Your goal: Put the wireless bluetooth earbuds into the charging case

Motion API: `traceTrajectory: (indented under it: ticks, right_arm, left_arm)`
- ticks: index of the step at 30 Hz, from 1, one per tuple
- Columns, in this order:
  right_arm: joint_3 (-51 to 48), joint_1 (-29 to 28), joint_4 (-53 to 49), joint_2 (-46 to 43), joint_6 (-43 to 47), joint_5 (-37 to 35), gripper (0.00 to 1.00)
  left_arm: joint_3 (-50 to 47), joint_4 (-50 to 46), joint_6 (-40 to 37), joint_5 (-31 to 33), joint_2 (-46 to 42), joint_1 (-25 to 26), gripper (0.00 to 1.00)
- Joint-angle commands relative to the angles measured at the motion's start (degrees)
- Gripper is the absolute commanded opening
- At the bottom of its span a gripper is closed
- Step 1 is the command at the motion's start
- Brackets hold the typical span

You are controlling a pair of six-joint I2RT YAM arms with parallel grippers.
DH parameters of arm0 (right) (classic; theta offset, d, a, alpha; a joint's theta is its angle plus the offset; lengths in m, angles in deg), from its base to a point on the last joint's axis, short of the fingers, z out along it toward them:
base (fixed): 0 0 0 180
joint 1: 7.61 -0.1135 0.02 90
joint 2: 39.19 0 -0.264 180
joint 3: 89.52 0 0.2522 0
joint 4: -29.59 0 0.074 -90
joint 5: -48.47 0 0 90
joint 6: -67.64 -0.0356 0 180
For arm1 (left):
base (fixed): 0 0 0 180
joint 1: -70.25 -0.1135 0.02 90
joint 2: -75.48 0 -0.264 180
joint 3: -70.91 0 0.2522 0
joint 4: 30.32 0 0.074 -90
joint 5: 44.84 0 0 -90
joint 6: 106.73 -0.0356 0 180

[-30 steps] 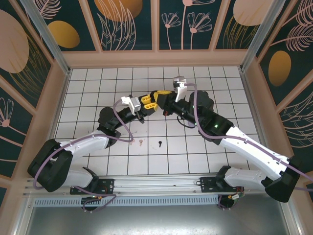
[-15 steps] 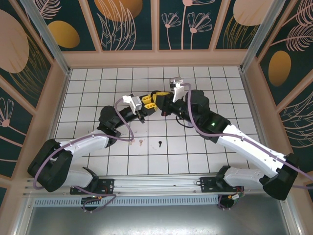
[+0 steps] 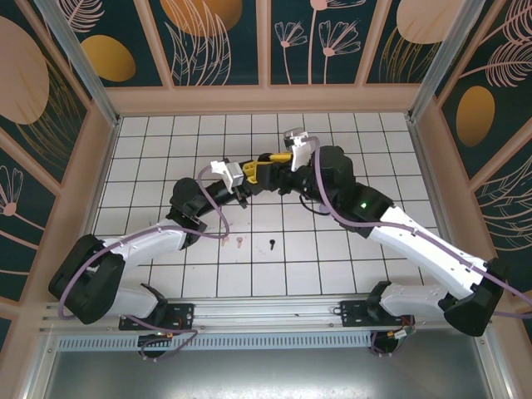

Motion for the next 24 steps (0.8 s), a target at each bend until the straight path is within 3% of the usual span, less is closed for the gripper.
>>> traceTrajectory:
  ticks: [1, 12, 20, 24]
  right_arm:
    - [4.57, 0.71, -1.45, 0.06, -1.31, -3.1, 0.63]
    - [7.36, 1.97, -7.9, -4.98, -10.23, -12.31, 0.7]
    - [-3.37, 2.42, -15.3, -10.67, -19.94, -17.87, 0.7]
    - [-9.85, 2.42, -14.84, -11.43, -23.44, -17.31, 0.69]
  left_arm:
    - [1.24, 5.36, 1.41, -0.26, 0.8, 0.36, 0.0]
    - [-1.98, 10.84, 2.37, 5.45, 2.09, 0.4, 0.0]
    - [-4.93, 11.39, -0.66, 8.81, 0.68, 0.37, 0.0]
    - [-5.92, 11.19, -1.01, 8.05, -0.02, 0.35, 0.0]
